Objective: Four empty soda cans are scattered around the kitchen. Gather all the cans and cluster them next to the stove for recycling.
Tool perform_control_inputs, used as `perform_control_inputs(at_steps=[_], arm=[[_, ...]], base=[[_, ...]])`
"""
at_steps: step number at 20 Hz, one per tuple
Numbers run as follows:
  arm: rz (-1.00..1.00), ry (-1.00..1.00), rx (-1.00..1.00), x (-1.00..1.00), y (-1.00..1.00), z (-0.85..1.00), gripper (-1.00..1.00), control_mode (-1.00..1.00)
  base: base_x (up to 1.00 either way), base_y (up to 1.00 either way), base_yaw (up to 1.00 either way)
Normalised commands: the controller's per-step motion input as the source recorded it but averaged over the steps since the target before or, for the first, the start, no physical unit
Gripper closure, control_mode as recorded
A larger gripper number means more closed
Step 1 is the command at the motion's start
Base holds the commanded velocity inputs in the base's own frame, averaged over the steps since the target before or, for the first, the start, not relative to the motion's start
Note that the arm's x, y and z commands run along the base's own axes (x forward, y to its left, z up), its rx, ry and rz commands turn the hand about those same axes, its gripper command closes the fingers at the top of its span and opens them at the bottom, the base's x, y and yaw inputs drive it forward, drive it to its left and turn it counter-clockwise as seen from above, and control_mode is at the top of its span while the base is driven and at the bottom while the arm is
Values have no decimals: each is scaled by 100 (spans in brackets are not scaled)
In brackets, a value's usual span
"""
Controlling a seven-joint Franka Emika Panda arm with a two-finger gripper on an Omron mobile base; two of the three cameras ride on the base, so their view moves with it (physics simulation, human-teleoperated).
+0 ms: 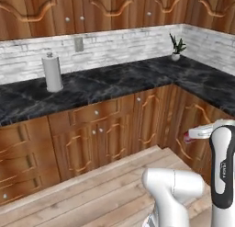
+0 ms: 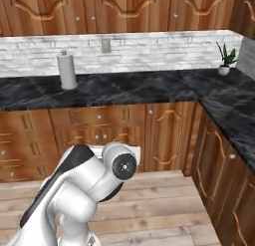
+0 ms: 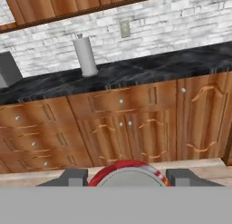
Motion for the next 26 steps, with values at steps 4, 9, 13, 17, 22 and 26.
perform_control_inputs(at_steps=[4,9,13,17,22,26], arm=[[0,0,0,0,0,0,100,100],[0,0,0,0,0,0,100,100],[0,0,0,0,0,0,100,100],[0,0,0,0,0,0,100,100],[0,0,0,0,0,0,100,100],[0,0,0,0,0,0,100,100]], base=[[-3,0,46],[3,0,41],[32,2,1],[72,23,0],[90,48,0],[8,97,0]])
